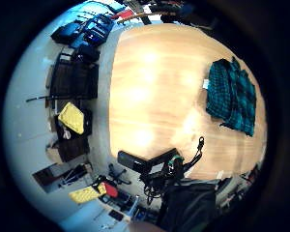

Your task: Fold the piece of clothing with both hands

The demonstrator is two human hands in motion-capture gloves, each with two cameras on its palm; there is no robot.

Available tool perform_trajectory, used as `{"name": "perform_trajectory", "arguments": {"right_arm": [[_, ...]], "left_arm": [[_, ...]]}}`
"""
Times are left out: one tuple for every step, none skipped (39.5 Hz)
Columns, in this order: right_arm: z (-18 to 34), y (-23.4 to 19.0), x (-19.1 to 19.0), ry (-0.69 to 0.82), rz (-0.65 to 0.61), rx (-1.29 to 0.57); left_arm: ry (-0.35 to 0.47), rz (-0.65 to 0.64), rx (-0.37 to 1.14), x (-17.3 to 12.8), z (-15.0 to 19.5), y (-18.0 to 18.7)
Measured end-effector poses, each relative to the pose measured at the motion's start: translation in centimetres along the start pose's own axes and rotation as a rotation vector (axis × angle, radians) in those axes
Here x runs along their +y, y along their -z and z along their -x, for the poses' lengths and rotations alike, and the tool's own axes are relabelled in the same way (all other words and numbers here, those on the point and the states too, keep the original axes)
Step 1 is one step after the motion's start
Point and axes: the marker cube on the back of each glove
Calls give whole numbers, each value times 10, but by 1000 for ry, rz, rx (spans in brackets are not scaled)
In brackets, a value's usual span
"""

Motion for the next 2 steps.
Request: {"name": "perform_trajectory", "arguments": {"right_arm": [[-3, 3, 2, 23, 15, -29], [-4, 4, 4, 60, 31, -72]], "left_arm": [[17, 54, -4, 3, -2, -1], [48, 139, -8, 10, -4, -1]]}}
